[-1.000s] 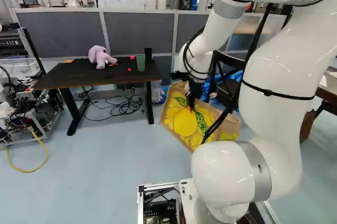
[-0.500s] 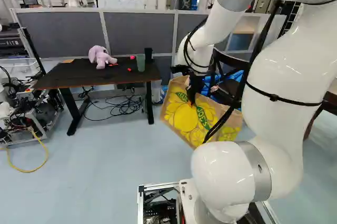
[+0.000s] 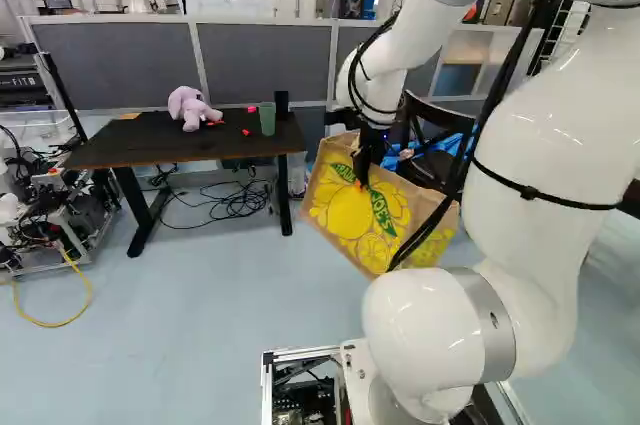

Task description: Pick up the bag on the ground and place it on the table

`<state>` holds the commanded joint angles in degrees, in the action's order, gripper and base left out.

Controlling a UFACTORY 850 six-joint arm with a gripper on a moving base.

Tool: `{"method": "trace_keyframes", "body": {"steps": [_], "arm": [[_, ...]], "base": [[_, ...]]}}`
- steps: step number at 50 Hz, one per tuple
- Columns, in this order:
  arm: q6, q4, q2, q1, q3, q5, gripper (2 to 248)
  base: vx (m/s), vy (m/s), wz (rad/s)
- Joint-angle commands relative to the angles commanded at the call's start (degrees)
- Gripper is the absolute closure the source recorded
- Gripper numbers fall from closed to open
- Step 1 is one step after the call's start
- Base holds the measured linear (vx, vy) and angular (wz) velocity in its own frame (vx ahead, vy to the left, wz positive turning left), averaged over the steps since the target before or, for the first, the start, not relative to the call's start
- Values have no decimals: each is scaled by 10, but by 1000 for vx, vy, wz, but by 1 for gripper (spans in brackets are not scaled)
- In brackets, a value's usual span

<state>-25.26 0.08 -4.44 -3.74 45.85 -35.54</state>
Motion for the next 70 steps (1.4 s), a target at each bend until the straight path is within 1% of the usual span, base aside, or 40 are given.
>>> {"method": "trace_keyframes", "body": {"steps": [35,70], "arm": [[0,38,31,23,41,-86,228],[0,40,56,38,87,-156,228]], "base": [[0,0,0],[0,0,0]]}}
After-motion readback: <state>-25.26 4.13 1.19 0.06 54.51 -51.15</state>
